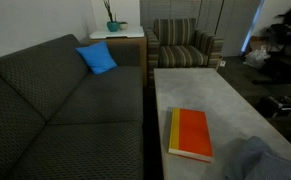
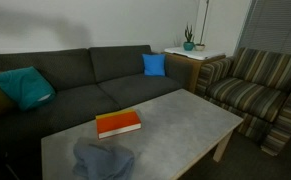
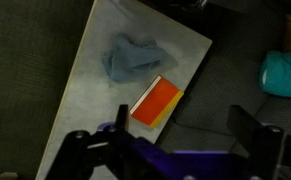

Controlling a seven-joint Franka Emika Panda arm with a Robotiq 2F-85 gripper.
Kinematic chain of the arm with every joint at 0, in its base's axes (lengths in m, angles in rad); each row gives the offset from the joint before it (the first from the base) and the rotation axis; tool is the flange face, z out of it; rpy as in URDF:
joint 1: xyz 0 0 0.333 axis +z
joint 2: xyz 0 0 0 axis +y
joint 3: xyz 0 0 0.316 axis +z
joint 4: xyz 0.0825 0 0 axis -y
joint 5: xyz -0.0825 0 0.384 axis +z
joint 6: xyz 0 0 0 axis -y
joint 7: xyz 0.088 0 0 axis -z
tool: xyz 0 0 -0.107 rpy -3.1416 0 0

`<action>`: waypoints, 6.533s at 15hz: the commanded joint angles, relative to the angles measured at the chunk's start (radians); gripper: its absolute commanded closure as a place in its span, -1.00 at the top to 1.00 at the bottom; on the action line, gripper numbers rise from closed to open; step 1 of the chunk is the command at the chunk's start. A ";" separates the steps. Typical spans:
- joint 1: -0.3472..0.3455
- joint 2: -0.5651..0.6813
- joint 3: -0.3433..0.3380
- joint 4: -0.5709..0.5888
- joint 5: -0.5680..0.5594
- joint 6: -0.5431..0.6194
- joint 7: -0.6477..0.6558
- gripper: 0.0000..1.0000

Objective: Move the book to the right slightly

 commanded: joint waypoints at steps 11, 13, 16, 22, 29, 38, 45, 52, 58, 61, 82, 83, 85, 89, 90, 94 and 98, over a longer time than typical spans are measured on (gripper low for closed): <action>-0.024 0.007 0.020 0.002 0.016 -0.002 -0.014 1.00; -0.024 0.007 0.020 0.002 0.016 -0.002 -0.014 1.00; -0.024 0.007 0.020 0.002 0.016 -0.002 -0.014 1.00; -0.024 0.007 0.020 0.002 0.016 -0.002 -0.014 1.00; -0.024 0.007 0.020 0.002 0.016 -0.002 -0.014 1.00; -0.024 0.007 0.020 0.002 0.016 -0.002 -0.014 1.00; -0.024 0.007 0.020 0.002 0.016 -0.002 -0.014 1.00; -0.024 0.007 0.020 0.002 0.016 -0.002 -0.014 1.00; -0.017 0.015 0.015 -0.002 0.022 0.031 -0.024 1.00; -0.001 0.050 0.006 0.003 0.030 0.061 -0.040 1.00; 0.061 0.569 0.111 0.161 0.437 0.115 -0.380 1.00; 0.060 0.567 0.114 0.159 0.431 0.118 -0.372 1.00; 0.051 0.586 0.138 0.168 0.438 0.129 -0.372 1.00; 0.050 0.639 0.197 0.205 0.438 0.134 -0.371 1.00; 0.053 0.659 0.211 0.222 0.435 0.129 -0.373 1.00; 0.061 0.766 0.277 0.316 0.426 0.114 -0.384 1.00; 0.059 0.897 0.352 0.446 0.411 0.093 -0.385 1.00</action>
